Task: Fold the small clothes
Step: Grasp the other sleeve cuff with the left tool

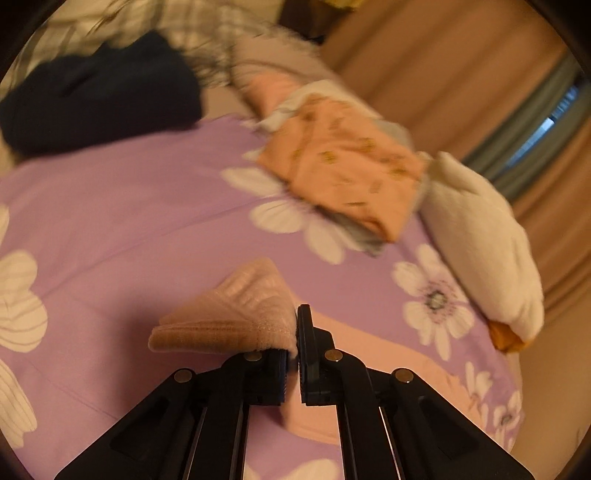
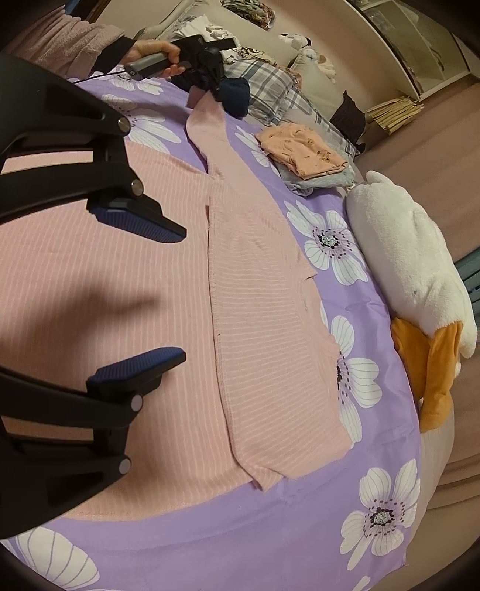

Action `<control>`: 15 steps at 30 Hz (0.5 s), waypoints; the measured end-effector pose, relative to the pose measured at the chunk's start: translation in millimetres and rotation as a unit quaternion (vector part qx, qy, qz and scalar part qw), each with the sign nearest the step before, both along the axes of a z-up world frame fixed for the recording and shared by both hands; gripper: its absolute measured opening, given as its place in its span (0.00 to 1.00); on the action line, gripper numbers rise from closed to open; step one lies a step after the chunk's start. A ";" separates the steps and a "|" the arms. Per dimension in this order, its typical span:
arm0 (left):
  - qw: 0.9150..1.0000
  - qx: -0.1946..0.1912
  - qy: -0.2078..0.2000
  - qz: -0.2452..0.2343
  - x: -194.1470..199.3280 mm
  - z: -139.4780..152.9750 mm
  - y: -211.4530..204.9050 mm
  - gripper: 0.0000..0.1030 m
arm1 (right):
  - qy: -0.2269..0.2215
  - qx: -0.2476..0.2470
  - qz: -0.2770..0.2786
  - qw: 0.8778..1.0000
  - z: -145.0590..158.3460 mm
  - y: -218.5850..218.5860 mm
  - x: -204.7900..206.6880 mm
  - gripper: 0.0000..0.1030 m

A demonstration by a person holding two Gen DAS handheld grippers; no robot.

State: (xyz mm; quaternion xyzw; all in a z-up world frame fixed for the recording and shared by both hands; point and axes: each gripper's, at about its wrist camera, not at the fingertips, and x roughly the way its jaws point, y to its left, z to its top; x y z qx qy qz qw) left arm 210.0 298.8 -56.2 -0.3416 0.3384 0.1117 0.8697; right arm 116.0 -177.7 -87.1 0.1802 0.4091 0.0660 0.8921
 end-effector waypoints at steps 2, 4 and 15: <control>1.000 0.016 -0.012 -0.022 4.0 17.4 -19.1 0.02 | -0.004 0.000 0.000 1.000 1.6 -2.8 -4.1 0.58; 0.998 0.031 -0.021 -0.045 9.1 32.6 -39.8 0.02 | -0.007 -0.001 -0.003 1.000 2.6 -6.5 -8.4 0.58; 0.974 0.082 -0.046 -0.205 37.7 77.1 -203.1 0.02 | -0.022 0.032 -0.040 0.998 2.3 -44.4 -31.4 0.58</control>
